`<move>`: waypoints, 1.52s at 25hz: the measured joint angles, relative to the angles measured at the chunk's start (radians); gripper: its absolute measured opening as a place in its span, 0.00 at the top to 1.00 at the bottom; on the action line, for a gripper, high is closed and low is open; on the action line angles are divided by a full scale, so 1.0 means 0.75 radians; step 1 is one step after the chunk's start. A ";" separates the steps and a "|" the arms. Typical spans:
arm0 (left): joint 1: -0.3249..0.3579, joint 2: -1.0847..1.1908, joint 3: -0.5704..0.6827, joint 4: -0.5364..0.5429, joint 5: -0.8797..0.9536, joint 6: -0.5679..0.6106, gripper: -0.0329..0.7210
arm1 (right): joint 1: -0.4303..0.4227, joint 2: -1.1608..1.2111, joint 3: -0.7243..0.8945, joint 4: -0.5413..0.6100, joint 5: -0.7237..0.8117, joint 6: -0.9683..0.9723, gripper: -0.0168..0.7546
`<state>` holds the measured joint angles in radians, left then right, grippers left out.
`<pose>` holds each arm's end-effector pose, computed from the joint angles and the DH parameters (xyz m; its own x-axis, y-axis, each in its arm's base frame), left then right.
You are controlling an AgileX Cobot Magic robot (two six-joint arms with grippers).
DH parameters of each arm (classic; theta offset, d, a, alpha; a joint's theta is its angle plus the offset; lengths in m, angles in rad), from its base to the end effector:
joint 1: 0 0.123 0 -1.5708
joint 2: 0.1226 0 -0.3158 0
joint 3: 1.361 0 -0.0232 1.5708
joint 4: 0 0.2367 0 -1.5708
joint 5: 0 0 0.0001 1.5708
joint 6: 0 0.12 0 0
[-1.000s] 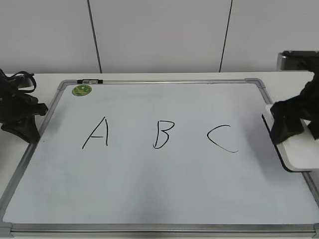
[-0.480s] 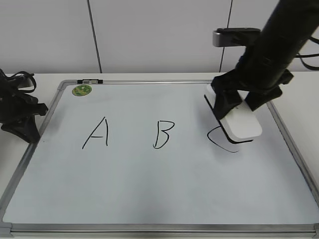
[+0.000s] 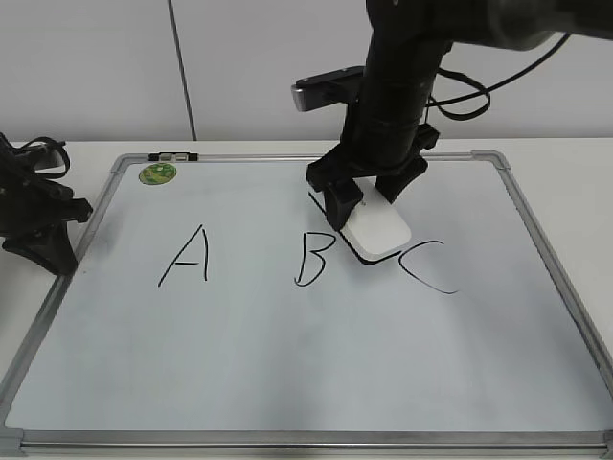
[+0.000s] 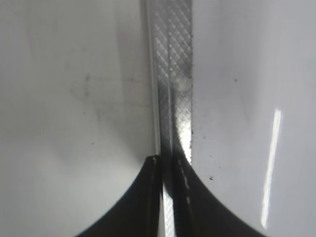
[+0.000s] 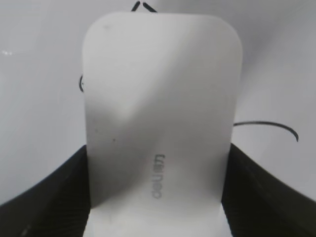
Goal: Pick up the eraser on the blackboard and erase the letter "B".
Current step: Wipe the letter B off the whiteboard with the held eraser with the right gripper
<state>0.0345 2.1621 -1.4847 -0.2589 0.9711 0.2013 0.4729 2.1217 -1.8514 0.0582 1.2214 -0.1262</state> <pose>0.4199 -0.0109 0.1320 -0.9992 0.0172 -0.0365 0.0245 0.9775 -0.2096 0.4010 0.2125 0.2314 -0.8238 -0.5405 -0.1708 -0.5534 0.8322 0.0360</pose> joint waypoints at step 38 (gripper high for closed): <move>0.000 0.000 -0.005 -0.002 0.013 0.000 0.94 | 0.083 0.403 -0.347 -0.208 0.025 0.080 0.26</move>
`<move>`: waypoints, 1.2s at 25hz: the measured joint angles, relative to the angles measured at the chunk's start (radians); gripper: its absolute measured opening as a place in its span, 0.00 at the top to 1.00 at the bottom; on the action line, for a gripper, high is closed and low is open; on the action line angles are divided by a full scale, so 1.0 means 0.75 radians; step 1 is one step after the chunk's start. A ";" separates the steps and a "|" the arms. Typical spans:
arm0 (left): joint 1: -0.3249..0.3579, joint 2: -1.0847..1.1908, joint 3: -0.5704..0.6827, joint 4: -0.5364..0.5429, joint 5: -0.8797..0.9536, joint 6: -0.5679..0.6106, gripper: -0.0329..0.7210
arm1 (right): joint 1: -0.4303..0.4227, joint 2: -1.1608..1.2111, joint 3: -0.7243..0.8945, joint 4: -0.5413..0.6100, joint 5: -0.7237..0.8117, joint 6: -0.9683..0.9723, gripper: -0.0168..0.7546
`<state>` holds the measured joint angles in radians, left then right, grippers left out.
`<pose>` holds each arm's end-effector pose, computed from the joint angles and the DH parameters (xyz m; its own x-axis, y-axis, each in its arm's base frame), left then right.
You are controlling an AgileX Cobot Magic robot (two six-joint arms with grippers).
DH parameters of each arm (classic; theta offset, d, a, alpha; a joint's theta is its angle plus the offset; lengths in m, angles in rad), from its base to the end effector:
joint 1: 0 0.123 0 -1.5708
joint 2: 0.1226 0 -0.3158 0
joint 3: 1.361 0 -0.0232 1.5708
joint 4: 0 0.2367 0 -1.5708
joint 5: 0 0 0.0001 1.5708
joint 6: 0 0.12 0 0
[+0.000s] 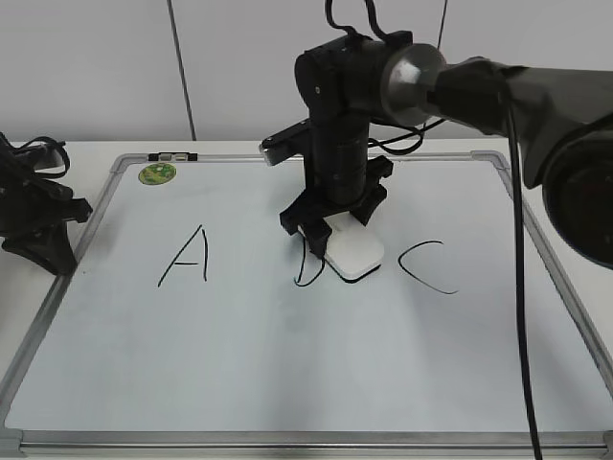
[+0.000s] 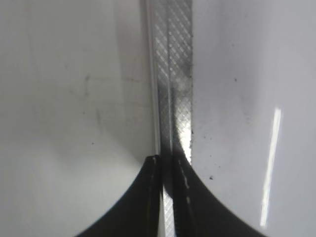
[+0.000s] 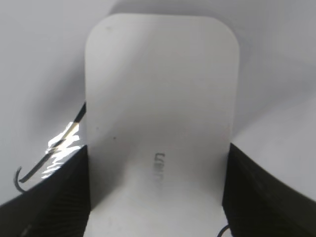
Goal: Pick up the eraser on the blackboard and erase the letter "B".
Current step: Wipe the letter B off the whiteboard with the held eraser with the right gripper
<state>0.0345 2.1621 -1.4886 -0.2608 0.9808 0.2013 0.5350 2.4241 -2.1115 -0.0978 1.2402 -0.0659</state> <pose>0.4196 -0.0113 0.1329 -0.9993 0.0182 -0.0312 0.0244 0.9768 -0.2129 0.4444 0.2505 0.1509 -0.8026 -0.5886 -0.0970 -0.5803 0.8080 -0.1018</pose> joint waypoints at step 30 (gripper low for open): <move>0.000 0.000 0.000 -0.002 0.000 0.000 0.94 | 0.040 0.007 -0.004 0.040 -0.013 0.040 0.26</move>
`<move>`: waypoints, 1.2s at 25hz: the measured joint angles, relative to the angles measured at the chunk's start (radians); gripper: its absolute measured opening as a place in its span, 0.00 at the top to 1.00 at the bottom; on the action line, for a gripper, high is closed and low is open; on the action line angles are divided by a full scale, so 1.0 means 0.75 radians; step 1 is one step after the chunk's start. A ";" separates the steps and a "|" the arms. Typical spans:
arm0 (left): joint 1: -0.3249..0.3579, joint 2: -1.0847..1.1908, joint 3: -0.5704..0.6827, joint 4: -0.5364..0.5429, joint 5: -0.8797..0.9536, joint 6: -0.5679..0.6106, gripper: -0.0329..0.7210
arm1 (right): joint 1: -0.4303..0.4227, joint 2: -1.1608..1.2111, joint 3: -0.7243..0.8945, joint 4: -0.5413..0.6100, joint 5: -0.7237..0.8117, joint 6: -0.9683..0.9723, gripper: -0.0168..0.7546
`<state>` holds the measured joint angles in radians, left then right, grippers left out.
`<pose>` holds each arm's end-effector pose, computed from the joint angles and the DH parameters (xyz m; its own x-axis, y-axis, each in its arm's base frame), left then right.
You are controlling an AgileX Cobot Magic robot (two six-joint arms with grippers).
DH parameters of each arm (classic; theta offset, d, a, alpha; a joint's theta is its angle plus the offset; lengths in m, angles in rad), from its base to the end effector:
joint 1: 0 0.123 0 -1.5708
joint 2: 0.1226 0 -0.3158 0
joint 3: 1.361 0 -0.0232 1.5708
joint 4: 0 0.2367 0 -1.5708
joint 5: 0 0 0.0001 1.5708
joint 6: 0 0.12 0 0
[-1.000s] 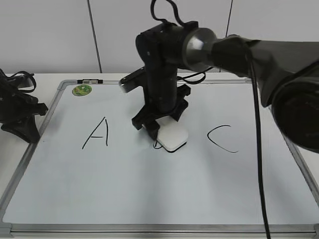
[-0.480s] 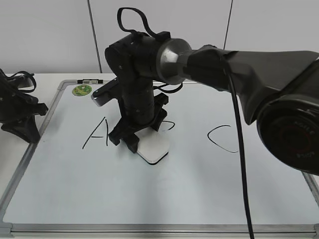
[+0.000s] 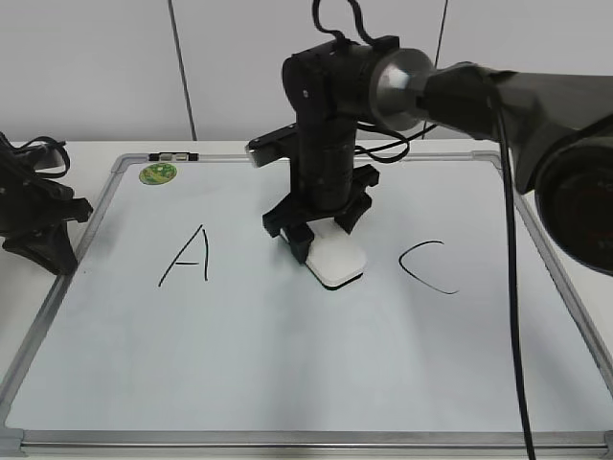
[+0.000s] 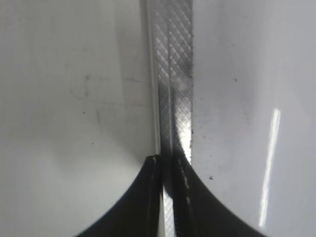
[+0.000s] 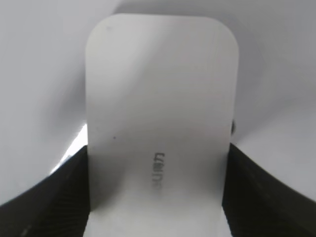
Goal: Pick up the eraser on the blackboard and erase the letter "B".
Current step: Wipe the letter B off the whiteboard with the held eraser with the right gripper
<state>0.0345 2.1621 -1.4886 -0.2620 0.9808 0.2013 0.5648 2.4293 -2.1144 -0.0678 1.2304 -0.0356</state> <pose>0.4197 -0.0114 0.1329 -0.9994 0.0175 -0.0313 0.0238 0.9766 -0.2138 0.4364 0.2674 0.1488 -0.8071 -0.5802 -0.1093 -0.5760 0.8144 -0.0699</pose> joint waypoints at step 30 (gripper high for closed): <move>0.000 0.000 0.000 -0.003 0.000 0.000 0.94 | 0.105 0.000 -0.007 0.054 -0.003 -0.049 0.26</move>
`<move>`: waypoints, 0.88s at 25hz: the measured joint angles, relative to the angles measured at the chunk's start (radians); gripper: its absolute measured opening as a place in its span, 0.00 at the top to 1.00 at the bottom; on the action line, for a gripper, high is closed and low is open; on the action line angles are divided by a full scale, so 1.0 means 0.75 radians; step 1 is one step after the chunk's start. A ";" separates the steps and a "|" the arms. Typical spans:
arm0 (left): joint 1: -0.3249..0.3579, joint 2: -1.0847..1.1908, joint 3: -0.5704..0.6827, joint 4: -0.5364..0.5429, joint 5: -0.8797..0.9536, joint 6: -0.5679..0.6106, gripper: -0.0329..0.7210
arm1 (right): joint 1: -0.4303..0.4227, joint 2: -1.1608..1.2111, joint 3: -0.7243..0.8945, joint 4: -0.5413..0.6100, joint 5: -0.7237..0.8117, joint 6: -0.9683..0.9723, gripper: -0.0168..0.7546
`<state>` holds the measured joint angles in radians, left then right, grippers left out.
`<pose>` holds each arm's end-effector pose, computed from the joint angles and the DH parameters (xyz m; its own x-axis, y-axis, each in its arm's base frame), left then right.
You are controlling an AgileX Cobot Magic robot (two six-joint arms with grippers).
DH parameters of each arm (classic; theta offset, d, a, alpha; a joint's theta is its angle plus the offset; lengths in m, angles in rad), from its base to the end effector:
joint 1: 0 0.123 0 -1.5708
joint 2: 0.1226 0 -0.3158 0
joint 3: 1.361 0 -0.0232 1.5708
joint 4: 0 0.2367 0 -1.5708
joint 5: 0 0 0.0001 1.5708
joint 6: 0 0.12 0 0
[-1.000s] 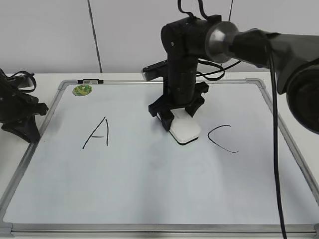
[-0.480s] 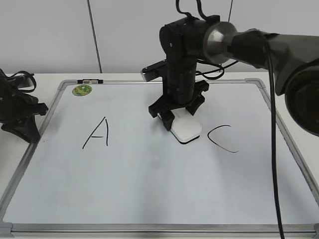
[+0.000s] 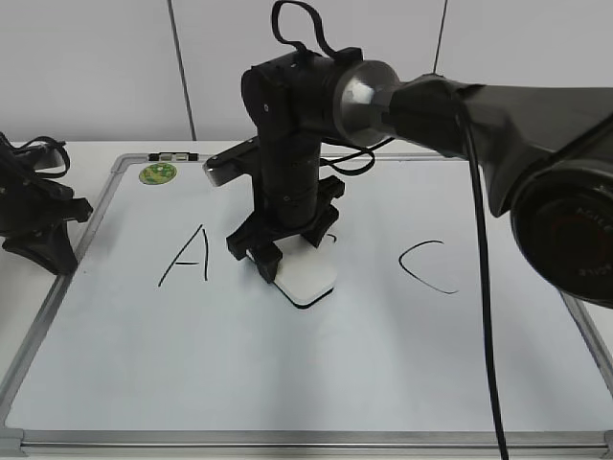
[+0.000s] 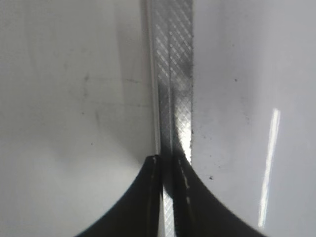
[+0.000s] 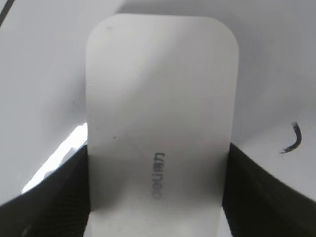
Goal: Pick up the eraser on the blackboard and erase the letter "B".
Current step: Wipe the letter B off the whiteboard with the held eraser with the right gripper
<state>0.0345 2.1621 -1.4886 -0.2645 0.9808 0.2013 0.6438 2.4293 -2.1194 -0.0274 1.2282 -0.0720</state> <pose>0.4197 -0.0116 0.1329 -0.9994 0.0160 -0.0314 0.0224 0.9762 -0.2159 0.4119 0.3053 0.1499 -0.7430 -0.6590 -0.1173 -0.6600 0.7504 -0.0353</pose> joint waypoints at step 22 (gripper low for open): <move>0.000 0.000 0.000 -0.003 0.000 0.000 0.94 | -0.053 -0.013 -0.035 0.013 -0.031 -0.034 0.26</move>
<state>0.0345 2.1621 -1.4886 -0.2668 0.9808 0.2013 0.6039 2.4192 -2.1459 -0.0178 1.2051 -0.0973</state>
